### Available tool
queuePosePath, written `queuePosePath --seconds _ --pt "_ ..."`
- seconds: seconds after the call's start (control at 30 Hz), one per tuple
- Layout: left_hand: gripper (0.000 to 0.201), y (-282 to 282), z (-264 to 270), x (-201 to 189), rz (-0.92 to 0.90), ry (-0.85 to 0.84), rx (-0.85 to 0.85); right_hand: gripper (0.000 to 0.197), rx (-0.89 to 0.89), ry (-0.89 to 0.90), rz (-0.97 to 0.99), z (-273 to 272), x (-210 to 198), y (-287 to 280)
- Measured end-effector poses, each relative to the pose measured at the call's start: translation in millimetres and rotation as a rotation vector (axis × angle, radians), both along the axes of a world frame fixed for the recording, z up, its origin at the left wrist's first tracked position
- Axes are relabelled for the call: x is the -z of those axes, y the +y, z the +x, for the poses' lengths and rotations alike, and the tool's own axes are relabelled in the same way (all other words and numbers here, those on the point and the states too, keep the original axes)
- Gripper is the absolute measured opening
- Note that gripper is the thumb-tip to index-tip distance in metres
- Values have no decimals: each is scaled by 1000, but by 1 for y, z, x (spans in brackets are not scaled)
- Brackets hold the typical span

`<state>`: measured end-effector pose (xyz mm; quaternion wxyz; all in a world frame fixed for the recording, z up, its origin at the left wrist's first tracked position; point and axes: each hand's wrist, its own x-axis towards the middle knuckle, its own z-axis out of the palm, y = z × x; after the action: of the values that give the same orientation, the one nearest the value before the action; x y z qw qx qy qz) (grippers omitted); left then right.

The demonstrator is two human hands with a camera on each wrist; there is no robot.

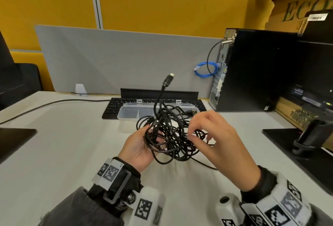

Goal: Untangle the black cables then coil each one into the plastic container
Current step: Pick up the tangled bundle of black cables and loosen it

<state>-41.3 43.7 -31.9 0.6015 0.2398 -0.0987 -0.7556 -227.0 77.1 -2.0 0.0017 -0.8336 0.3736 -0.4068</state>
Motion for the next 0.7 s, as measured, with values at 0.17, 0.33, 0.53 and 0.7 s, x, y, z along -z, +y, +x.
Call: queuePosePath --seconds 0.17,0.33,0.53,0.7 --pt "24 -2 -2 0 31 6 -29 21 206 130 -32 4 2 0" --pt "21 2 -4 -4 17 -64 -1 38 270 100 10 12 -1 -4" --pt "30 15 11 -20 -42 -562 189 19 128 -87 341 5 -18 -20" --pt "51 10 31 -18 -250 -1462 128 27 6 -68 564 -15 -36 -34"
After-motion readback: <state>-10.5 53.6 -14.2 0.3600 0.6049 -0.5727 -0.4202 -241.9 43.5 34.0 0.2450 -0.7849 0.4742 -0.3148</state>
